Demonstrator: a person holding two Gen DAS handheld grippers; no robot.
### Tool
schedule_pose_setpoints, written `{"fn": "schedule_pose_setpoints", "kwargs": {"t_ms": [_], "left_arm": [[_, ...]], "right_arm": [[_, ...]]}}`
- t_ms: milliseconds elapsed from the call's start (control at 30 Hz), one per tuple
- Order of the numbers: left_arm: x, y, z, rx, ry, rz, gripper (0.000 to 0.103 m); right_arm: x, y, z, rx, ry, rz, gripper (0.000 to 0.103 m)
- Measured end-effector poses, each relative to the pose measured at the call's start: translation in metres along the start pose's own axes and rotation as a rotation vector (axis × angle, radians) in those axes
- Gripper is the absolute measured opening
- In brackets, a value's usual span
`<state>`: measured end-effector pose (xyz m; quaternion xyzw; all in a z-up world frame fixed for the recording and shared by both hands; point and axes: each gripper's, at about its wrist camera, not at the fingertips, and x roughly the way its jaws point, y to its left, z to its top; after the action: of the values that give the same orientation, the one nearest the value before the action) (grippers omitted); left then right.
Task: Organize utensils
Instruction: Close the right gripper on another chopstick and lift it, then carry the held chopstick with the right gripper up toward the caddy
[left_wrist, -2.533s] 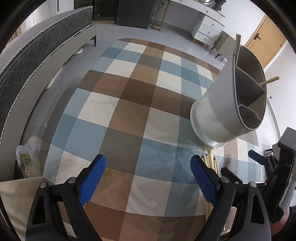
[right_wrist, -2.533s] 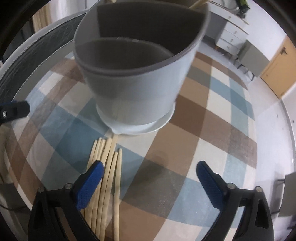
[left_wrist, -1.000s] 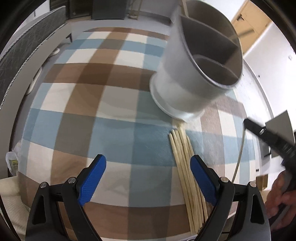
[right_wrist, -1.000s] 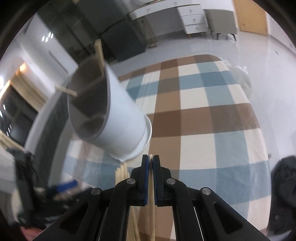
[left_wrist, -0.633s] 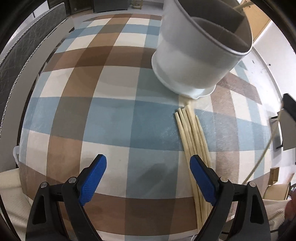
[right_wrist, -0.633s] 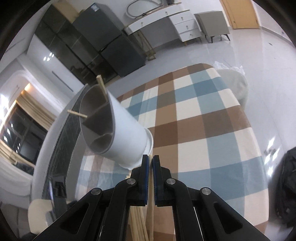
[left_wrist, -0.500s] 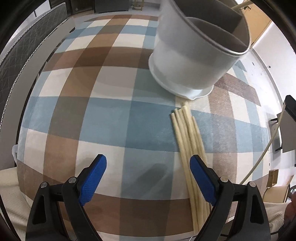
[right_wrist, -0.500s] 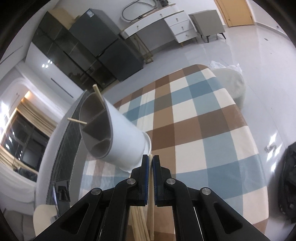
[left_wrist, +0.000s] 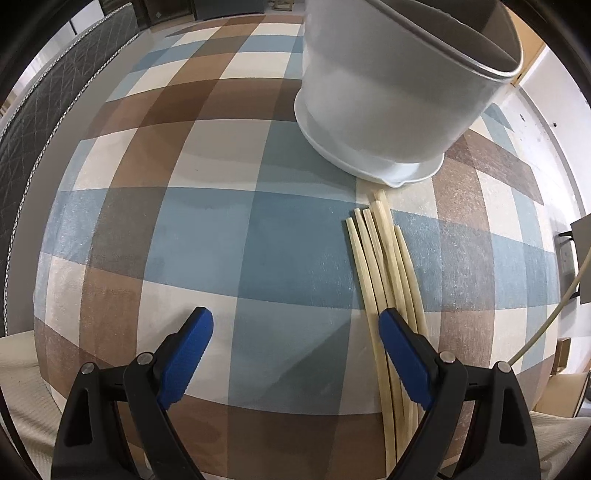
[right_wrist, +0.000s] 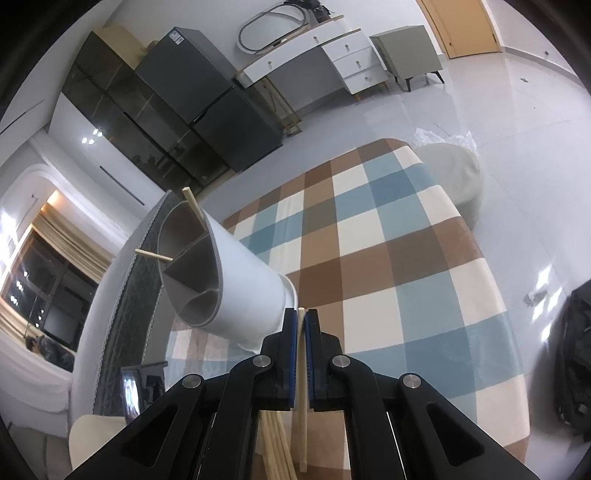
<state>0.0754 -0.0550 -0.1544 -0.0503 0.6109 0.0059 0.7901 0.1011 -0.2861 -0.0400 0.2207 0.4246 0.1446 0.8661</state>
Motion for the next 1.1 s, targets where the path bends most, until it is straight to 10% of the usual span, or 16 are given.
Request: {"fn": "schedule_pose_setpoints", "kwargs": {"t_ms": [767, 1033, 1100], "left_arm": [[0.000, 0.026, 0.045, -0.012, 0.022, 0.050, 0.066], [0.000, 0.002, 0.054, 0.035, 0.032, 0.025, 0.004], [0.000, 0.000, 0.057, 0.028, 0.024, 0.027, 0.002]], "right_arm": [[-0.001, 0.004, 0.002, -0.015, -0.015, -0.014, 0.003], [0.001, 0.008, 0.005, -0.030, -0.014, -0.008, 0.003], [0.001, 0.010, 0.004, -0.038, -0.016, -0.008, 0.004]]}}
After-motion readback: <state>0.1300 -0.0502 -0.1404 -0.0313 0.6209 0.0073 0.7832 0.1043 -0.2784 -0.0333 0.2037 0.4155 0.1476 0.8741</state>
